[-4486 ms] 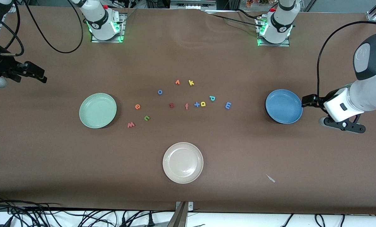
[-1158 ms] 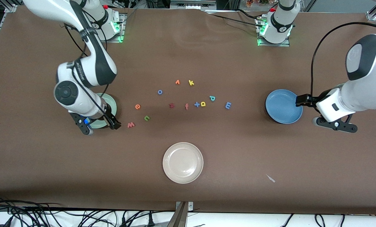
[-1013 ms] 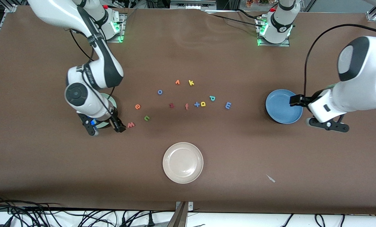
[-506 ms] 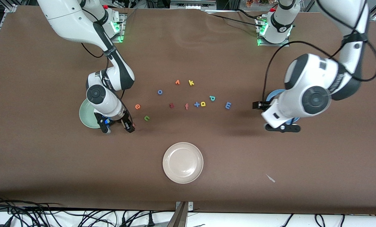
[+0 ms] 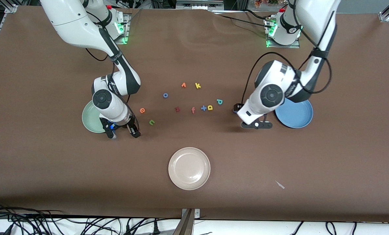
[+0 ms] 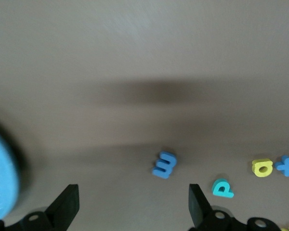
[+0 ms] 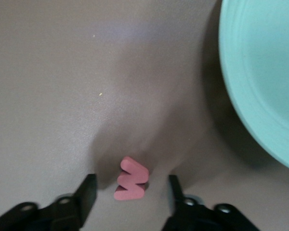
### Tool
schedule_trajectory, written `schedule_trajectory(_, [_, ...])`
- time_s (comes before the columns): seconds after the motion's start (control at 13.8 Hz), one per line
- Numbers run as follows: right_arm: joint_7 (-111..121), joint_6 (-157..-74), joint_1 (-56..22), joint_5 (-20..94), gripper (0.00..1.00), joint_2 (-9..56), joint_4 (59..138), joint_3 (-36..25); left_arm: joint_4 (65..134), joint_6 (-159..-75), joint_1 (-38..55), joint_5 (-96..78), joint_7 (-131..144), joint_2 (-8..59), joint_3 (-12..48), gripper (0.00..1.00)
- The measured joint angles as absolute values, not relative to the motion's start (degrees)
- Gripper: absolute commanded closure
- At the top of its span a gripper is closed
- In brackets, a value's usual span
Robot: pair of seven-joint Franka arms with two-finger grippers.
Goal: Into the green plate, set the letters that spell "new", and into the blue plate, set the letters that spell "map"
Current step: 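Drop the pink W on the green plate while the left gripper carries blue E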
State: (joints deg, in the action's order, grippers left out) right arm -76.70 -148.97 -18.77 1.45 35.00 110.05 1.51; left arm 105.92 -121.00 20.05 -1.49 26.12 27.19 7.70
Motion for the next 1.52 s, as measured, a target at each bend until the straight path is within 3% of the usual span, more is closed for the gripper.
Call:
schedule_trajectory(0.43, [-76.6,-148.9,-18.8,1.4,1.00,34.8,109.6,1.4,109.3,-127.3,23.7,-1.5,30.7,32.3,7.7,0.15])
schedule_trajectory(0.58, [-76.1,-147.5,-18.8,1.4,1.00,34.5,108.4,1.2,109.3,-128.0,23.6,-1.5,30.8,33.1,7.5,0.26])
schedule_trajectory(0.72, [-73.4,-142.4,-18.8,1.3,1.00,32.9,106.3,0.7,109.3,-128.2,23.6,-1.5,30.8,33.5,7.5,0.29])
schedule_trajectory(1.01, [-59.5,-132.3,-18.6,1.3,1.00,27.1,106.4,-3.9,109.3,-128.3,23.6,-3.1,31.0,34.3,7.5,0.45])
schedule_trajectory(1.3, [-48.6,-133.2,-18.2,1.4,1.00,21.5,115.6,-9.0,109.1,-128.4,23.6,-3.6,31.0,34.3,7.7,0.85])
schedule_trajectory(1.52, [-44.6,-141.2,-18.2,1.4,1.00,17.5,126.9,-10.8,109.0,-128.1,23.6,-3.6,31.0,34.0,7.6,0.91])
